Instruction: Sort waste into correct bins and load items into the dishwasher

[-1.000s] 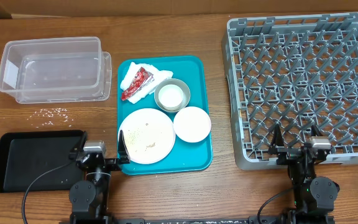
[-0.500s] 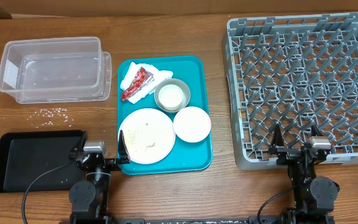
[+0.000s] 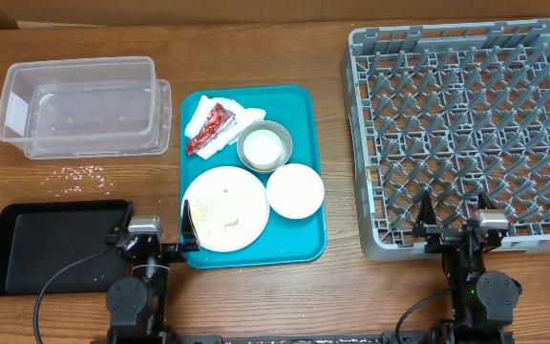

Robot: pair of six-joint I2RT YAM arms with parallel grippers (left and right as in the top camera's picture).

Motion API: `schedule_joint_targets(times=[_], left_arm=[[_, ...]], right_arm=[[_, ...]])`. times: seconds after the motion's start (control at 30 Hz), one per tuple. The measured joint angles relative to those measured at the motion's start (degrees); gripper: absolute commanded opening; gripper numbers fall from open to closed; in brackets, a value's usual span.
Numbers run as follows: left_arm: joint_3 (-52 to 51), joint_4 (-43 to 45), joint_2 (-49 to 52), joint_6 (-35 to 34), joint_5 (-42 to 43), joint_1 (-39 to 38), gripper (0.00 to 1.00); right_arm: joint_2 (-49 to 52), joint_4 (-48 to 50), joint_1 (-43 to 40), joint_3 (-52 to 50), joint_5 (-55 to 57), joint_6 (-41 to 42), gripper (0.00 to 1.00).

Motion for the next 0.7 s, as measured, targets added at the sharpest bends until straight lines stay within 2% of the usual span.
schedule_joint_targets(times=[0.63, 0.7], left_arm=[[-0.1, 0.4, 0.0, 0.0, 0.0, 0.0, 1.0], [-0.2, 2.3, 0.0, -2.3, 2.3, 0.0, 1.0]], right_arm=[[0.0, 0.0, 0.0, 0.0, 0.0, 0.0, 1.0], [0.0, 0.0, 0.0, 0.0, 0.0, 0.0, 1.0]])
